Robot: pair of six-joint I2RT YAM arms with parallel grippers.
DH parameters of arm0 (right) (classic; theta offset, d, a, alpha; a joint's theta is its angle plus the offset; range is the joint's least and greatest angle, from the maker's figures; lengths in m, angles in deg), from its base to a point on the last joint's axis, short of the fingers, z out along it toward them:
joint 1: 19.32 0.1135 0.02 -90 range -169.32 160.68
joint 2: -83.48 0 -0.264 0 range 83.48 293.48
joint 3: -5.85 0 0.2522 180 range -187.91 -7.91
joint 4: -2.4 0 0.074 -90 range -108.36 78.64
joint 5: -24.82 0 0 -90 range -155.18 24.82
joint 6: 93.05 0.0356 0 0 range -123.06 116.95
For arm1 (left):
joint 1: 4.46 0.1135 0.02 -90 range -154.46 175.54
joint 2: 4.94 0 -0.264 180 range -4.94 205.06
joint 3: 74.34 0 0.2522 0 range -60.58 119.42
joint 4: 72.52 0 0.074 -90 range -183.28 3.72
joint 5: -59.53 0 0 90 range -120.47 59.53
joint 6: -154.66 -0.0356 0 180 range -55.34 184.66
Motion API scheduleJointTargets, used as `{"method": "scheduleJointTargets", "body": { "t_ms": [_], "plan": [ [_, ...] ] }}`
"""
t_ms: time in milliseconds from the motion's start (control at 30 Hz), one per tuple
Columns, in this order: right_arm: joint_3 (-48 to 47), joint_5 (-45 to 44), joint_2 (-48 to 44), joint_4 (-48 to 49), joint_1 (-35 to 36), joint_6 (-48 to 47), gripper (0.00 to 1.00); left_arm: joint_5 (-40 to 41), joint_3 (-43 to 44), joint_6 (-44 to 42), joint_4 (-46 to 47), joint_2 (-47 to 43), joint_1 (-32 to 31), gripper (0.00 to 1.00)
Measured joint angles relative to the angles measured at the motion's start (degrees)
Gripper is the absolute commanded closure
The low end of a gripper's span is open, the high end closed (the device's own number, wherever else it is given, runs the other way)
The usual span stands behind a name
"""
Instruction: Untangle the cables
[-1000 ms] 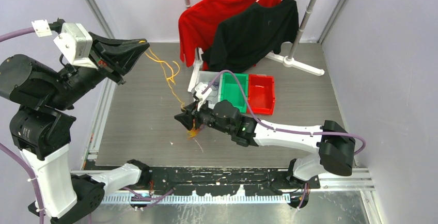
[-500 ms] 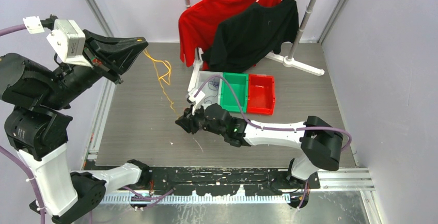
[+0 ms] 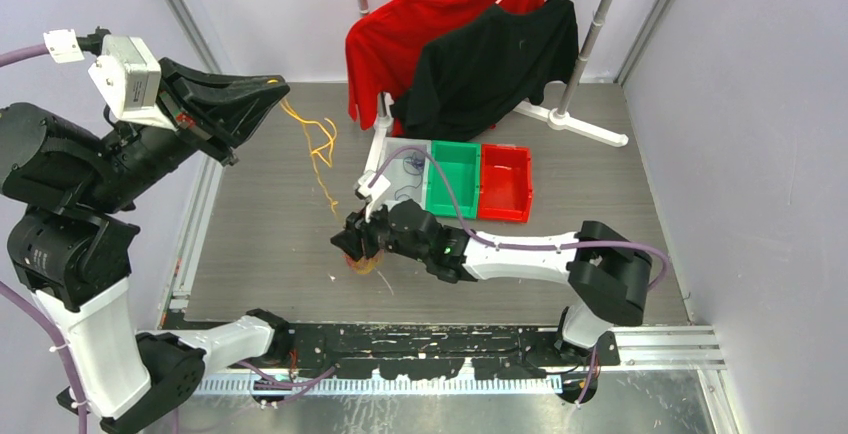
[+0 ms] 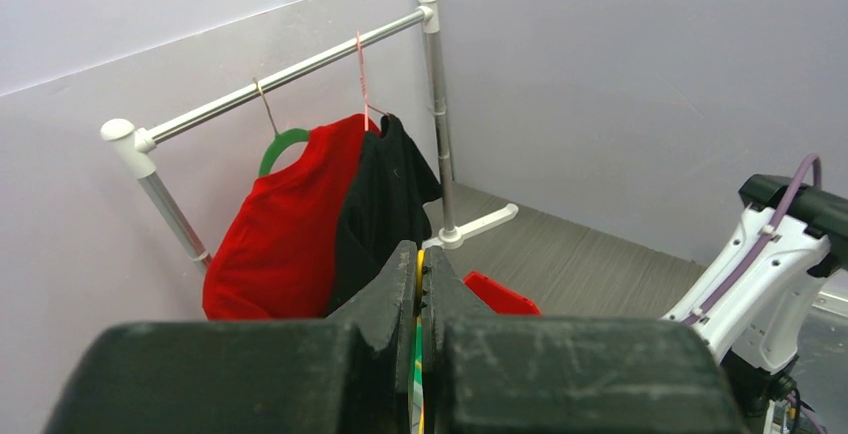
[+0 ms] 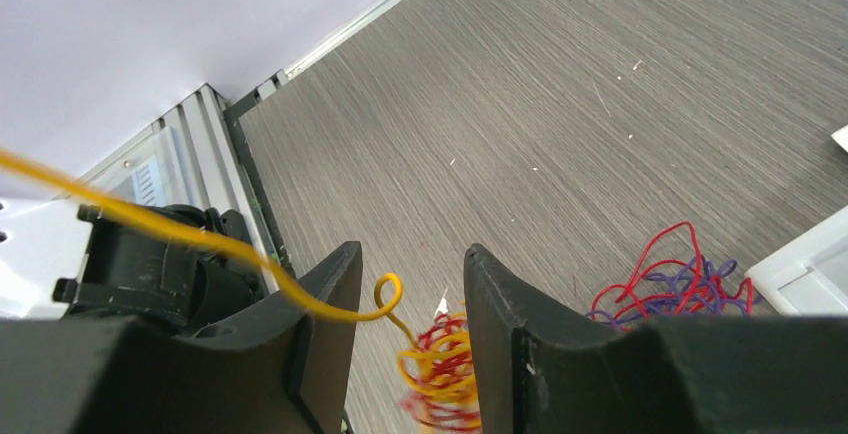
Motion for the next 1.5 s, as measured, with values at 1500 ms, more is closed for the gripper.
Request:
{"method": "scheduleJointTargets", "body": {
  "t_ms": [1500],
  "plan": [
    [15.21,-7.17,11.91,11.61,0.0,6.51,0.49,27.47,7.06,-11.08,32.13,1.95,0.0,1.0]
  ]
}}
